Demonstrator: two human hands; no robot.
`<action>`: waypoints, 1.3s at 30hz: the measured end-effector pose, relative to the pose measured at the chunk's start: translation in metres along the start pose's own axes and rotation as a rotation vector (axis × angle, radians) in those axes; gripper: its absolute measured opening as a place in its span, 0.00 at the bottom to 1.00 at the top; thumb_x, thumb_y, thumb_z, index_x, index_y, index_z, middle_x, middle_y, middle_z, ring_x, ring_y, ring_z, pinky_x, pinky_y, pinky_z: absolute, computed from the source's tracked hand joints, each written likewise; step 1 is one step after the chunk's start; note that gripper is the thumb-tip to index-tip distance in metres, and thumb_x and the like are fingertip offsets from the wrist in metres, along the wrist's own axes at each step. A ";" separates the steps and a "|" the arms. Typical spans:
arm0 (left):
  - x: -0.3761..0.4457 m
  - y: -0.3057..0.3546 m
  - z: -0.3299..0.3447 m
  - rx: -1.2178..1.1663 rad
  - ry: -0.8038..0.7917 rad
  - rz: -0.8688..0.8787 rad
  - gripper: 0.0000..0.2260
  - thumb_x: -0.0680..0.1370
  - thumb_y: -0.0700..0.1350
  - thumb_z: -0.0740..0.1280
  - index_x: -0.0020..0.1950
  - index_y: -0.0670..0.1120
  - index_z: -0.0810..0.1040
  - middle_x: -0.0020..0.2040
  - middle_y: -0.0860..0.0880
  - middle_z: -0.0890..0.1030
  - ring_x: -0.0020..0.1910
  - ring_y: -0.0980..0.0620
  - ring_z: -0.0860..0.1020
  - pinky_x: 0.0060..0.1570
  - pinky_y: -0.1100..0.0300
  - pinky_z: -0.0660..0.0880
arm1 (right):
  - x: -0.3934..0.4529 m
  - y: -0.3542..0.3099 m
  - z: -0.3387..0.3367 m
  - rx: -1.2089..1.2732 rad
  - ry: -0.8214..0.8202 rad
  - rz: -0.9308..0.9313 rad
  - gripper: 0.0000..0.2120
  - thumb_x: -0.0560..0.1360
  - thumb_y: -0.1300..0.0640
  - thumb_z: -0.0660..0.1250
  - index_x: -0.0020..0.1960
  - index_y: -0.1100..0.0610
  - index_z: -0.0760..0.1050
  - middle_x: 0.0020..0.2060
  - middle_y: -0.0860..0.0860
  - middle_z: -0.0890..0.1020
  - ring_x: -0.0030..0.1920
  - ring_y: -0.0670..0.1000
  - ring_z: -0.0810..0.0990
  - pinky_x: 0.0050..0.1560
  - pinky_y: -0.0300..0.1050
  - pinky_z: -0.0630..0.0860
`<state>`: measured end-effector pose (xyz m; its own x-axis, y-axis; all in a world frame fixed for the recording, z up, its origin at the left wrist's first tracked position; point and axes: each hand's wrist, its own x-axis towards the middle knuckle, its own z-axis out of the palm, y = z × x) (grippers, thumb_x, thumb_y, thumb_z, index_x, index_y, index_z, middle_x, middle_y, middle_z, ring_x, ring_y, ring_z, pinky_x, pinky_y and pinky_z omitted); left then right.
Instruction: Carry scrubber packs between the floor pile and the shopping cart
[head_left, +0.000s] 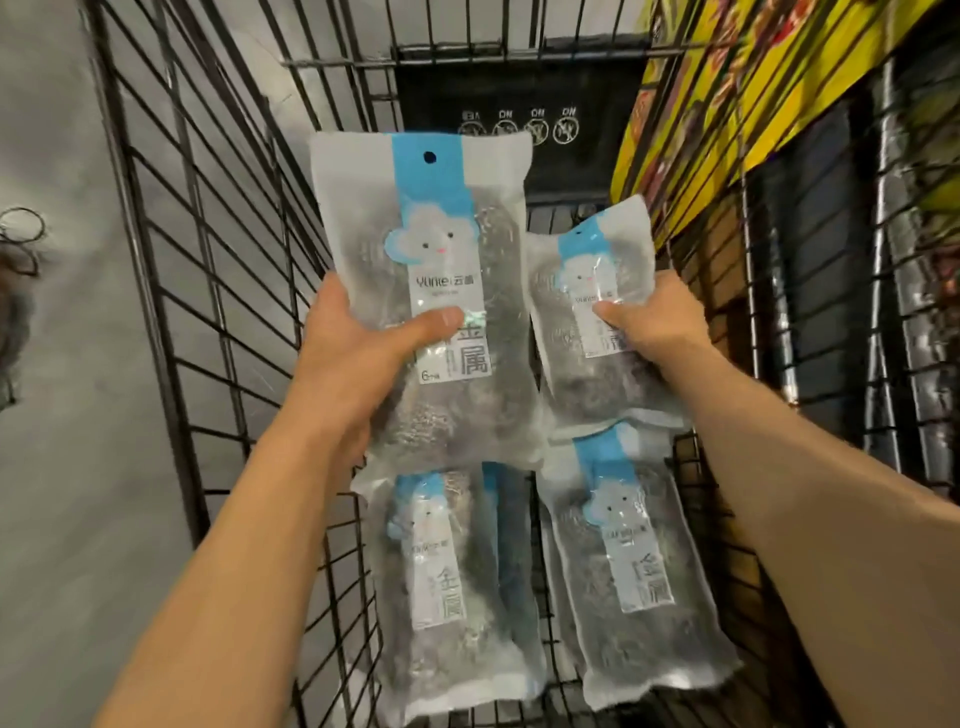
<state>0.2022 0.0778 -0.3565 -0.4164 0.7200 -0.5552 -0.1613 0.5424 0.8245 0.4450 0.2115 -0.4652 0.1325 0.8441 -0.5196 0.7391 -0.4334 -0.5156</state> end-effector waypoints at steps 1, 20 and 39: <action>-0.001 0.000 0.001 0.002 0.000 -0.009 0.28 0.68 0.40 0.81 0.64 0.51 0.75 0.54 0.53 0.87 0.51 0.51 0.87 0.52 0.45 0.84 | -0.004 -0.006 -0.002 -0.166 0.063 -0.025 0.33 0.72 0.43 0.77 0.70 0.57 0.71 0.66 0.57 0.76 0.66 0.61 0.75 0.64 0.58 0.75; 0.060 -0.055 0.015 0.484 0.167 -0.072 0.27 0.72 0.45 0.79 0.66 0.48 0.68 0.62 0.46 0.81 0.62 0.41 0.80 0.63 0.40 0.78 | -0.048 0.001 -0.014 -0.792 -0.056 -0.568 0.43 0.79 0.30 0.51 0.84 0.53 0.45 0.84 0.54 0.45 0.83 0.56 0.42 0.81 0.59 0.42; -0.114 0.165 -0.030 1.541 -0.228 0.831 0.33 0.82 0.61 0.59 0.83 0.48 0.56 0.83 0.44 0.59 0.83 0.43 0.51 0.81 0.44 0.50 | -0.232 -0.104 -0.160 -0.640 0.060 -0.567 0.47 0.77 0.26 0.56 0.84 0.52 0.47 0.84 0.53 0.50 0.83 0.56 0.47 0.81 0.60 0.46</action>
<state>0.1964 0.0726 -0.1537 0.2011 0.9600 -0.1948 0.9776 -0.1842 0.1017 0.4430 0.1113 -0.1816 -0.3486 0.9025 -0.2531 0.9322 0.3058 -0.1935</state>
